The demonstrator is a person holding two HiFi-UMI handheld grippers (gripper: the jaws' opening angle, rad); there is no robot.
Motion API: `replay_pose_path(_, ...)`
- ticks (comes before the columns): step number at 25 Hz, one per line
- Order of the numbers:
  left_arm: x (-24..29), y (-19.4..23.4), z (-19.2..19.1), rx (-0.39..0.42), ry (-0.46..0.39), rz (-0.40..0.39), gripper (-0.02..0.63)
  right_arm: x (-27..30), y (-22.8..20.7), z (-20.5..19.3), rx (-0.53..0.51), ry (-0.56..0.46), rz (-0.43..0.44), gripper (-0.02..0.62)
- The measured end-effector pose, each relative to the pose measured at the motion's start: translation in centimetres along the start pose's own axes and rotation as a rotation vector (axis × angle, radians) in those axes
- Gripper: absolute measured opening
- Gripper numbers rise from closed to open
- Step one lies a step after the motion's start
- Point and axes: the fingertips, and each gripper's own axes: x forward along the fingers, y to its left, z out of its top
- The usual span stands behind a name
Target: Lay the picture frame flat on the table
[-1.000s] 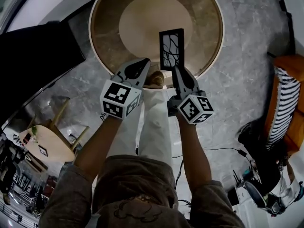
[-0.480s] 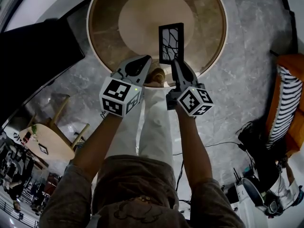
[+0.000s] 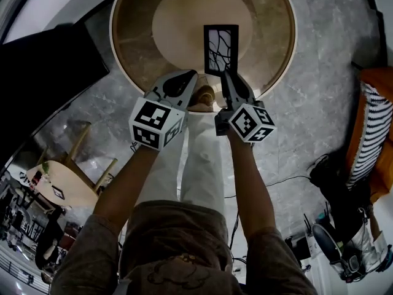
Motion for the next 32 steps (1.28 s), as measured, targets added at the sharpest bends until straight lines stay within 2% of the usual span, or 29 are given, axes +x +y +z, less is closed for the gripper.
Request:
replay_pose_path(10,0.4,-0.1,-0.5,0.017,0.018,-0.008,0.017,0.7,-0.9,0.2,0.092,-0.024,0.030,0.087)
replay_pose_path(16,0.6,-0.1,-0.9,0.014,0.031,-0.012,0.017,1.0,-2.0,0.0,0.149,-0.029,0.019,0.103)
replay_pose_path(32,1.0,-0.5,-1.6,0.033,0.053,-0.034,0.017,1.5,-3.2,-0.9,0.203,-0.031,0.000,0.126)
